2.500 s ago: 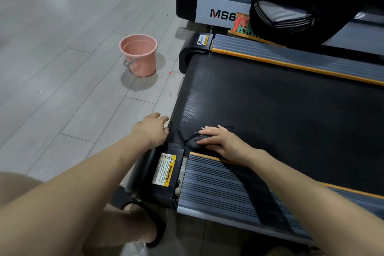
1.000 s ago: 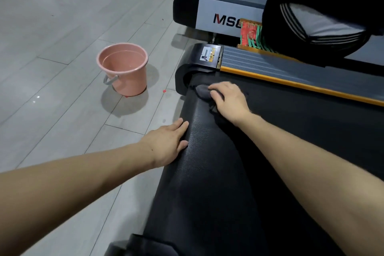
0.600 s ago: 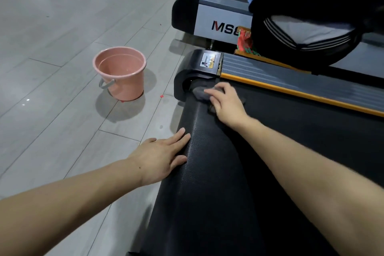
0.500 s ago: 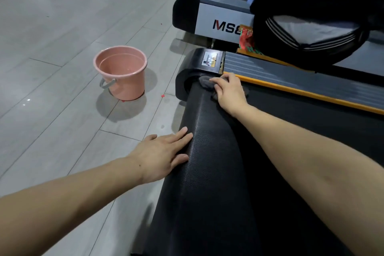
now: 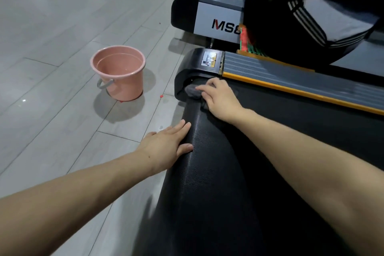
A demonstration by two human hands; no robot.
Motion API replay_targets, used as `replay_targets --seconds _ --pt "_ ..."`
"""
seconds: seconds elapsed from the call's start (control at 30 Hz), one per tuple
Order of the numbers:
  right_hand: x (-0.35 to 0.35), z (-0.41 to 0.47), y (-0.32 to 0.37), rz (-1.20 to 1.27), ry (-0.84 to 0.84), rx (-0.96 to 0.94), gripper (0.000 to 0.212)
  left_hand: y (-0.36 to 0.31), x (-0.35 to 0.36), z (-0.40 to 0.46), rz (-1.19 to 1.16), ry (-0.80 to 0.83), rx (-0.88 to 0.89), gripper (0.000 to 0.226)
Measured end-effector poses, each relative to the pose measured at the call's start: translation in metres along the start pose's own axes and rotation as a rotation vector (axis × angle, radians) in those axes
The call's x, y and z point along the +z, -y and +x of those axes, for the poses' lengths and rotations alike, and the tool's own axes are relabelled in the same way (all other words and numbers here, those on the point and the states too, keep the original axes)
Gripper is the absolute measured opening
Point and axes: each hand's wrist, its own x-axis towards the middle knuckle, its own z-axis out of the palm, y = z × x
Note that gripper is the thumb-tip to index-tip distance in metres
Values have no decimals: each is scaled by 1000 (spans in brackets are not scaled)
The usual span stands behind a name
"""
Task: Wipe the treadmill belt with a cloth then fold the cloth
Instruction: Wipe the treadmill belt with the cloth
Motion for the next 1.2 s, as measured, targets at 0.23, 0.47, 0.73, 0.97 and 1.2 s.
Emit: replay_targets --seconds 0.23,0.47,0.73,0.97,1.2 --pt "-6 -7 26 -41 127 -7 28 25 -19 -3 -26 -80 -111 40" --pt "-6 19 27 -163 167 -149 29 68 -18 -20 90 -31 -224 39" --pt "1 12 52 -175 216 -77 31 56 -14 -19 -33 -107 -156 42" --pt "1 -9 60 -155 303 -352 34 58 -20 -22 -37 -217 -103 49" --pt "14 45 42 -214 169 4 31 80 -19 -36 37 -272 -72 52"
